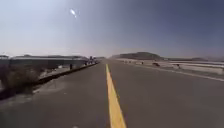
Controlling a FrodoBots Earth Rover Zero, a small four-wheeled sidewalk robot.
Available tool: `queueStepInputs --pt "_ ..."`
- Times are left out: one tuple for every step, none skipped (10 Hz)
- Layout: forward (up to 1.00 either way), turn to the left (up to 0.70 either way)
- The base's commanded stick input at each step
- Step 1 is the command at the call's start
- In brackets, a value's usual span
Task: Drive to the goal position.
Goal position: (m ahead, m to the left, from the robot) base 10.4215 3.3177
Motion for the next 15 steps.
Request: queueStepInputs --pt "0.5 0.0" --pt "0.5 0.0" --pt "0.5 0.0" --pt "0.5 0.0" --pt "0.5 0.0" --pt "0.5 0.0" --pt "0.5 0.0" --pt "0.5 0.0" --pt "0.5 0.0" --pt "0.5 0.0" --pt "0.5 0.0" --pt "0.5 0.0" --pt "0.5 0.0" --pt "0.5 0.0" --pt "0.5 0.0"
